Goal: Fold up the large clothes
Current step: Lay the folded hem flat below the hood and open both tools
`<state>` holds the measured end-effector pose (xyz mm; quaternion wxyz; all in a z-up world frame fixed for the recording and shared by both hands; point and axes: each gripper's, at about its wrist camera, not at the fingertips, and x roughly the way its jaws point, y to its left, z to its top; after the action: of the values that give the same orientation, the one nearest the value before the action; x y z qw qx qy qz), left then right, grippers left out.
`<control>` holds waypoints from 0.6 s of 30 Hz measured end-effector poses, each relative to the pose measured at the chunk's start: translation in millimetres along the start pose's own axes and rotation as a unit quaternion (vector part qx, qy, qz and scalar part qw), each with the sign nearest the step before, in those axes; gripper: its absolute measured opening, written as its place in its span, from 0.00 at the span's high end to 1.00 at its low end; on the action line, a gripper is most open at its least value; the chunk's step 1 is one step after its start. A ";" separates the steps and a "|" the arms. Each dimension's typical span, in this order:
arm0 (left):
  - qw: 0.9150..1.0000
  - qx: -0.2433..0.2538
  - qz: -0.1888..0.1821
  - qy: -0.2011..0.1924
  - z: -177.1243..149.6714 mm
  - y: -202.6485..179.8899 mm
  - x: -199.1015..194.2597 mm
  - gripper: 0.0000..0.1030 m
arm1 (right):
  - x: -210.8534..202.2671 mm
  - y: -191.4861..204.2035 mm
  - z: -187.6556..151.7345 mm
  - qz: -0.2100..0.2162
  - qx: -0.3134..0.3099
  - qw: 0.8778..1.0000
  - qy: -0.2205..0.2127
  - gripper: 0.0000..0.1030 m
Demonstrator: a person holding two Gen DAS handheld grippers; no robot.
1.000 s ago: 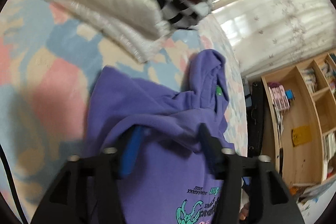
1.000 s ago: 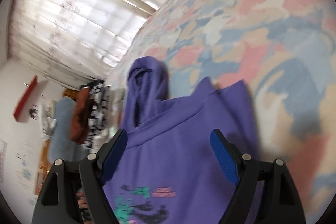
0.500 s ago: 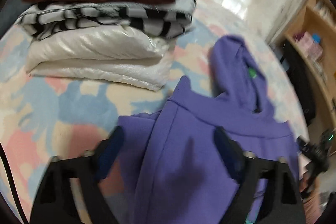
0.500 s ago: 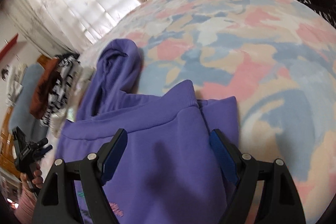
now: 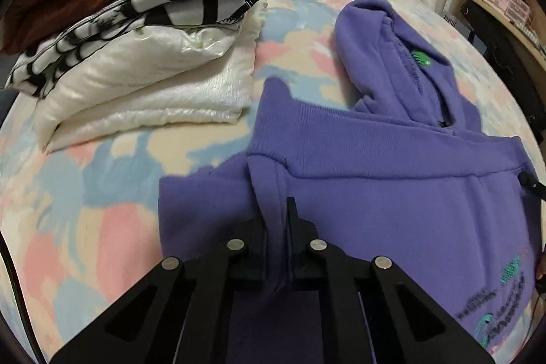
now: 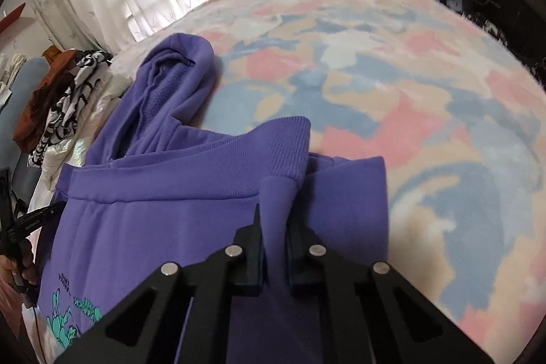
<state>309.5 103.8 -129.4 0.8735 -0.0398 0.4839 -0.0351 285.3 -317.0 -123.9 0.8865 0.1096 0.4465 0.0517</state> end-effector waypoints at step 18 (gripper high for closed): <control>0.998 -0.051 0.028 0.028 5.2 24.1 17.0 0.90 | 36.5 -6.6 14.2 -0.045 0.061 0.997 0.027 0.87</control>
<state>323.4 126.3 -143.5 0.8570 -0.0699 0.5104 0.0132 318.4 -318.6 -145.7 0.8672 0.1417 0.4772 -0.0123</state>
